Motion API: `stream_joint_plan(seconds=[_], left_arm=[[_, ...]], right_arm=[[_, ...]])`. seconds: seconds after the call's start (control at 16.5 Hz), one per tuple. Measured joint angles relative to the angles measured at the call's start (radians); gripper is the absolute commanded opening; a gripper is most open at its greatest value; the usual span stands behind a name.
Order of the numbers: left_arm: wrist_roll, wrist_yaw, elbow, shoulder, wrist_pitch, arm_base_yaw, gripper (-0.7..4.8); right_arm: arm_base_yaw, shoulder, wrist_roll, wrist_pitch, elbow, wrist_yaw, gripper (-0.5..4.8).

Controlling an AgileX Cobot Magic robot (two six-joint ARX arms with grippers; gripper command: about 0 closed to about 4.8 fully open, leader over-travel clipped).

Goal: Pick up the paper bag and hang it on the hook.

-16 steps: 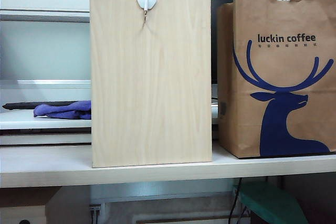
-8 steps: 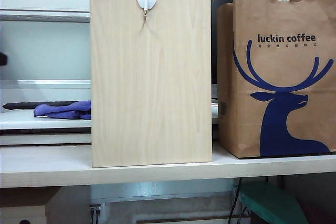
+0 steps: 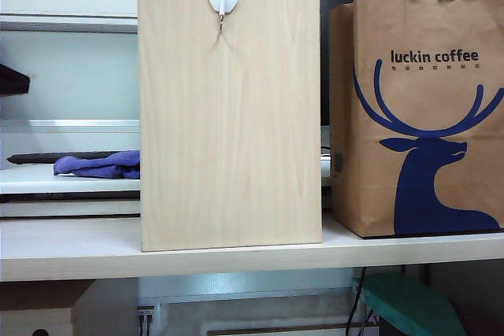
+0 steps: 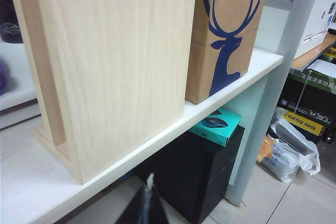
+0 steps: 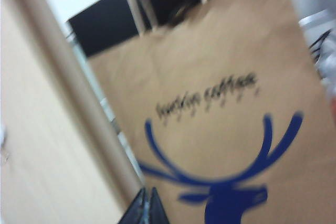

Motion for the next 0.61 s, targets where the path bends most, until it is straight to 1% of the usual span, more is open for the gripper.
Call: stream_joint_plan(seconds=[0.12, 0.18, 0.24, 0.3, 0.36, 0.42, 0.49, 0.55, 0.61], left_arm=[[0.0, 0.0, 0.0, 0.0, 0.0, 0.0, -0.06], [0.0, 0.0, 0.0, 0.0, 0.0, 0.0, -0.06], [0.0, 0.0, 0.0, 0.0, 0.0, 0.0, -0.06], [0.0, 0.0, 0.0, 0.0, 0.0, 0.0, -0.06], [0.0, 0.0, 0.0, 0.0, 0.0, 0.0, -0.05], [0.0, 0.0, 0.0, 0.0, 0.0, 0.0, -0.06], [0.0, 0.0, 0.0, 0.0, 0.0, 0.0, -0.06], [0.0, 0.0, 0.0, 0.0, 0.0, 0.0, -0.06], [0.0, 0.0, 0.0, 0.0, 0.0, 0.0, -0.06]], right_arm=[[0.0, 0.085, -0.029, 0.052, 0.043, 0.0, -0.05], [0.0, 0.154, -0.039, 0.074, 0.085, -0.006, 0.07], [0.0, 0.307, -0.077, 0.127, 0.177, -0.051, 0.81], [0.0, 0.413, -0.121, 0.175, 0.242, -0.095, 1.44], [0.001, 0.477, -0.147, 0.209, 0.28, -0.118, 2.0], [0.002, 0.602, -0.181, 0.26, 0.358, -0.153, 2.04], [0.004, 0.69, -0.188, 0.286, 0.421, -0.159, 2.04], [0.015, 0.819, -0.198, 0.303, 0.528, -0.156, 2.05], [0.026, 0.885, -0.21, 0.307, 0.593, -0.154, 2.1]])
